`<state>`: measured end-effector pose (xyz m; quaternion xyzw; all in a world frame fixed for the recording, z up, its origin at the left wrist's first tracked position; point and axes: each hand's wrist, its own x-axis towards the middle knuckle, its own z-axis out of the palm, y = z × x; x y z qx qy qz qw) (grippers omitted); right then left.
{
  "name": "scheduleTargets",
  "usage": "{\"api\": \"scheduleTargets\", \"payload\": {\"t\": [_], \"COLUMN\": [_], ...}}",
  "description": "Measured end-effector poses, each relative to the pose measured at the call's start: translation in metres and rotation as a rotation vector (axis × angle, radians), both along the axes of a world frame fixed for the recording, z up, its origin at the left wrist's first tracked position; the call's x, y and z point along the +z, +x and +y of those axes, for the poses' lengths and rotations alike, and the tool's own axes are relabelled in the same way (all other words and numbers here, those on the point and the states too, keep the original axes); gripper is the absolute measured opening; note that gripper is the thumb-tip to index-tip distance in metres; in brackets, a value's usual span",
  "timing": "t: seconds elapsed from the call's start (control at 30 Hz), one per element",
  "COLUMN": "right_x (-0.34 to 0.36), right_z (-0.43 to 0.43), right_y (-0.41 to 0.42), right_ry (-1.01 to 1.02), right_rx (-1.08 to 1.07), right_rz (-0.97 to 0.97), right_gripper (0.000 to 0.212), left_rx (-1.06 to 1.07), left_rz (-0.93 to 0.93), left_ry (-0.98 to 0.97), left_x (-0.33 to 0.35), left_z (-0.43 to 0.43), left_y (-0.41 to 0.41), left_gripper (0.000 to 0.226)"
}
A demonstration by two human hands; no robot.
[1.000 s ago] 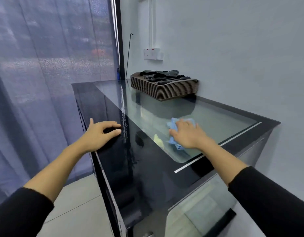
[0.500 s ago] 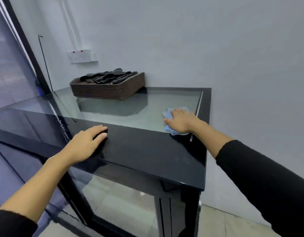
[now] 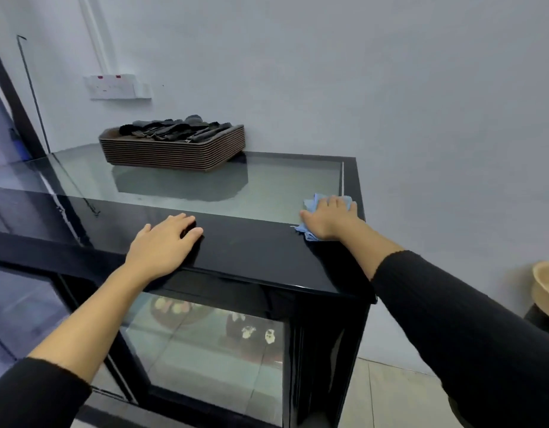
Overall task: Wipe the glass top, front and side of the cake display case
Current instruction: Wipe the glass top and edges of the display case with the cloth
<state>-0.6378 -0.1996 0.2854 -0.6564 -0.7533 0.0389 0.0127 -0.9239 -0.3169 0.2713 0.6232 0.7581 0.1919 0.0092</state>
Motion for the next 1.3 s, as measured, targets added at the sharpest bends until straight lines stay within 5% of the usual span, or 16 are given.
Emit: {"api": "scheduleTargets", "payload": {"t": [0.2, 0.3, 0.47, 0.63, 0.73, 0.9, 1.03, 1.17, 1.3], "right_x": [0.003, 0.010, -0.005, -0.009, -0.006, 0.006, 0.005, 0.003, 0.001], "right_z": [-0.085, -0.082, -0.047, -0.077, -0.122, -0.095, -0.039, -0.054, -0.101], "right_y": [-0.006, 0.029, -0.048, -0.170, -0.154, -0.062, -0.101, -0.192, -0.169], "right_ry": [-0.026, -0.044, 0.090, 0.057, -0.009, -0.026, 0.113, 0.078, -0.028], "right_rx": [0.448, 0.237, -0.200, 0.084, 0.206, -0.201, -0.414, -0.073, 0.177], "right_rz": [0.095, 0.078, 0.034, 0.087, 0.091, 0.098, -0.013, 0.009, 0.107], "right_gripper": [0.064, 0.062, 0.063, 0.068, 0.064, 0.059, 0.057, 0.062, 0.063], "left_rx": [-0.234, -0.300, -0.366, -0.424, -0.437, -0.456, -0.454, -0.459, -0.550], "left_rz": [-0.155, -0.238, -0.183, -0.103, -0.020, 0.024, 0.044, 0.031, -0.107], "left_ry": [-0.079, -0.135, -0.125, -0.075, -0.089, -0.093, -0.093, -0.137, -0.146], "left_x": [0.027, 0.043, 0.039, 0.016, 0.016, 0.008, 0.006, 0.003, 0.012], "left_z": [-0.002, 0.004, 0.046, 0.066, 0.065, 0.079, 0.082, 0.089, 0.088], "left_y": [-0.032, -0.079, -0.128, -0.138, -0.135, -0.142, -0.136, -0.140, -0.154], "left_gripper": [0.036, 0.017, 0.032, 0.039, 0.042, 0.035, 0.037, 0.043, 0.052]}}
